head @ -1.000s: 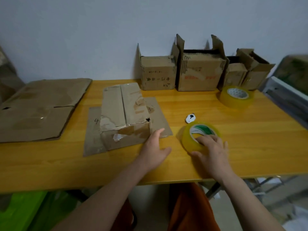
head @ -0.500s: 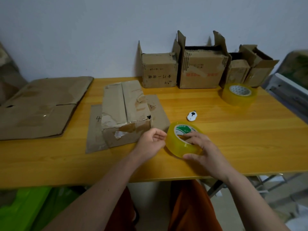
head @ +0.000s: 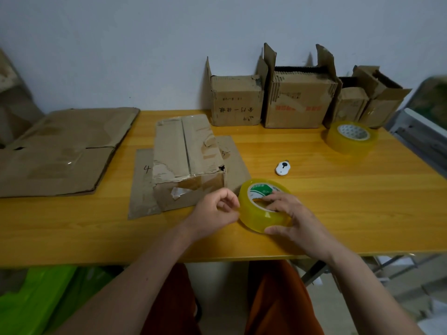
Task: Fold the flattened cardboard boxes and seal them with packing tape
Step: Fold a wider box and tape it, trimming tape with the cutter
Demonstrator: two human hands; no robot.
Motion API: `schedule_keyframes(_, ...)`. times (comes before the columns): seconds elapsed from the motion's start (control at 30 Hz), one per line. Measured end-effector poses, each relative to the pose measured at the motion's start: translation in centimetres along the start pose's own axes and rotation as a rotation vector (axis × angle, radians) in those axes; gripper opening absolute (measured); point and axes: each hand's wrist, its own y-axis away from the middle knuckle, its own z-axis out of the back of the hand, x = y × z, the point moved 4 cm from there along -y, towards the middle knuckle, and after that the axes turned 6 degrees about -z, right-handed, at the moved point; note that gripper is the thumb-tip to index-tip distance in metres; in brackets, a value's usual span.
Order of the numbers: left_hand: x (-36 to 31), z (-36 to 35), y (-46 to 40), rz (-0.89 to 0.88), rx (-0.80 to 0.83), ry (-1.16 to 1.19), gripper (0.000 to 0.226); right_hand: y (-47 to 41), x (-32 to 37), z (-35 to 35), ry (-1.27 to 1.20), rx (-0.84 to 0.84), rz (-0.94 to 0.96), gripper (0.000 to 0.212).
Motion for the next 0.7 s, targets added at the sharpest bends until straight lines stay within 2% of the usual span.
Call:
schedule_keyframes(0.1,0.1,0.3,0.0,-0.029,-0.025,-0.066,0.013,0.0,-0.2,0.0,0.011,0.012,0.005,0.035)
schedule_keyframes(0.2,0.3,0.8,0.0,-0.045,-0.103,-0.085,0.016,-0.2,-0.6,-0.3,0.040,0.005,0.011,0.033)
schedule_keyframes(0.37,0.4,0.2,0.5,-0.111,-0.094,-0.102,0.013,-0.1,-1.0,-0.8,0.074,0.015,0.020,0.034)
schedule_keyframes(0.47,0.5,-0.2,1.0,-0.166,-0.119,-0.192,0.010,0.2,-1.5,-1.6,0.220,-0.037,0.073,0.036)
schedule_keyframes(0.57,-0.3,-0.6,1.4,-0.236,-0.179,-0.244,0.014,0.3,-2.0,-1.8,0.375,-0.113,0.100,0.051)
schedule_keyframes(0.63,-1.0,-0.4,1.3,-0.199,-0.223,-0.251,0.012,0.3,-1.9,-1.3,0.374,-0.136,0.110,0.056)
schedule_keyframes(0.7,-1.1,0.2,1.0,-0.070,-0.268,-0.170,0.009,0.6,-1.4,-0.7,0.248,-0.142,0.083,0.058)
